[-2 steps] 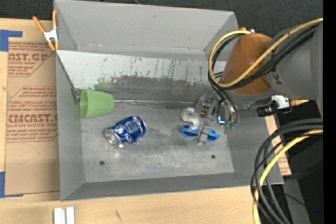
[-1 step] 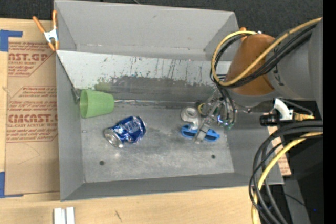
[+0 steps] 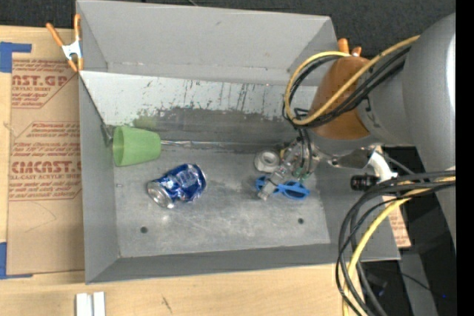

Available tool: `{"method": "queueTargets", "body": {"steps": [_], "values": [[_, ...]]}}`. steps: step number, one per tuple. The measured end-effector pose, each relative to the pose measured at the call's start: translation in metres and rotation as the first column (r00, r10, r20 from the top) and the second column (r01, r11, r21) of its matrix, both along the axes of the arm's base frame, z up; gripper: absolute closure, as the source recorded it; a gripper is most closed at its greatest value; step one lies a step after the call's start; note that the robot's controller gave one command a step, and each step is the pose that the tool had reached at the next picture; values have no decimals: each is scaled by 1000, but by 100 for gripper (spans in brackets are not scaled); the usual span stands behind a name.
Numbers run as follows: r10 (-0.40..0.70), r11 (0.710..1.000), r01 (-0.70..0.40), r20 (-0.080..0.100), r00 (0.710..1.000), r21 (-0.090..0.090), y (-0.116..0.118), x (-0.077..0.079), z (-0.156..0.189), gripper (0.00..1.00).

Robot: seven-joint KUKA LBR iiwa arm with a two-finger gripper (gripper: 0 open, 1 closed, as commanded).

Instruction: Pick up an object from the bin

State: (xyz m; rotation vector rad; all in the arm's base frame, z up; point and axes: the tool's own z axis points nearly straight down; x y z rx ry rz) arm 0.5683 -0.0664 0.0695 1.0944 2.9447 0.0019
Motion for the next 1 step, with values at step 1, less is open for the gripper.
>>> {"method": "queueTargets", "body": {"steps": [1], "values": [[2, 1000, -2, 1, 1000, -1, 0, 0, 0, 0]]}}
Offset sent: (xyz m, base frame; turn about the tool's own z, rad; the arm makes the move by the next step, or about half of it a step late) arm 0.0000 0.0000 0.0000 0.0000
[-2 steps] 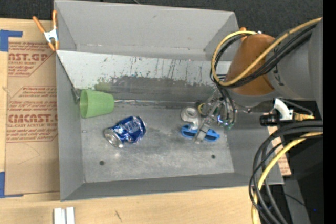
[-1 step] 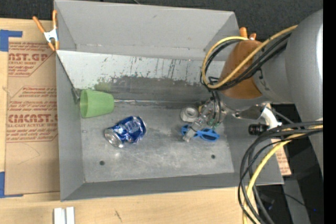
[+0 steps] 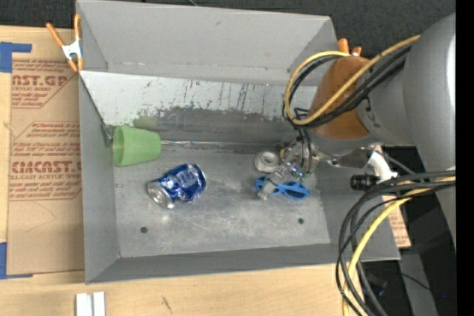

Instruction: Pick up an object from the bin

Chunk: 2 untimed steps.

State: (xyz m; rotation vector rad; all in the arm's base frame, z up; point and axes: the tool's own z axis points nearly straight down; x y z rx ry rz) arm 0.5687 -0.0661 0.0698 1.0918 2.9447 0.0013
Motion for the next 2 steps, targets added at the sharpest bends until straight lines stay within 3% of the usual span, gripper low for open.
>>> {"method": "queueTargets", "body": {"steps": [1, 2], "values": [[0, 1000, 0, -1, 1000, -1, -1, 0, 0, 100], [1, 1000, -1, 3, 1000, 0, 0, 0, 37, 100]]}}
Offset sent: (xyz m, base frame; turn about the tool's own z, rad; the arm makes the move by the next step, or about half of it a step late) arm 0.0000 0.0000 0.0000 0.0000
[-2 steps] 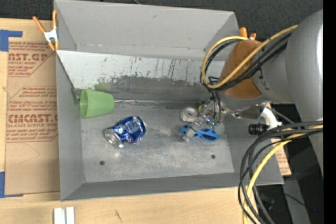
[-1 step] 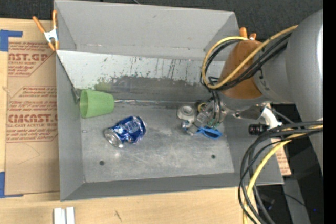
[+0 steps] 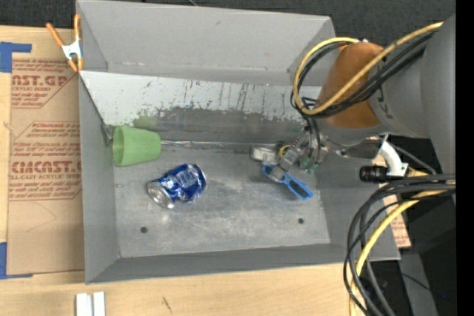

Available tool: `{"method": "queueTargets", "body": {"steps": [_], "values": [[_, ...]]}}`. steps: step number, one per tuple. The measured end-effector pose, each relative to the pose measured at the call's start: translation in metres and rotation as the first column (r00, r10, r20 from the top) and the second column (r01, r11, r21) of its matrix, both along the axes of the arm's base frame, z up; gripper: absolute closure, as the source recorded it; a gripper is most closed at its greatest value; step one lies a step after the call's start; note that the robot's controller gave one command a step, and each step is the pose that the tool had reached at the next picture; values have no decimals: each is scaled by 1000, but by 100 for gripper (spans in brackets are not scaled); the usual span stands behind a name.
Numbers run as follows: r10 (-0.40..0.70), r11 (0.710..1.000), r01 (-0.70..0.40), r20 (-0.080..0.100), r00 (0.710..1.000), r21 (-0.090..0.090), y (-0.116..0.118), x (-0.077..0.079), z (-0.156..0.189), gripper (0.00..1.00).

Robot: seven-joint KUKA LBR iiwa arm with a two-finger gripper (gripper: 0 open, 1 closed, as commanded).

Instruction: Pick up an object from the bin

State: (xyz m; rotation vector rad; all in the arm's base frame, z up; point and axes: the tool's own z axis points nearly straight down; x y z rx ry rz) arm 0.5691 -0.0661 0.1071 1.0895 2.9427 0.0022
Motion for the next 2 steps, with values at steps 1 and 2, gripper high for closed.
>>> {"method": "queueTargets", "body": {"steps": [1, 2], "values": [[2, 1000, -2, 3, 1000, 0, 0, 2, 55, 100], [3, 1000, -3, -2, 1000, 0, 1, 2, 59, 100]]}}
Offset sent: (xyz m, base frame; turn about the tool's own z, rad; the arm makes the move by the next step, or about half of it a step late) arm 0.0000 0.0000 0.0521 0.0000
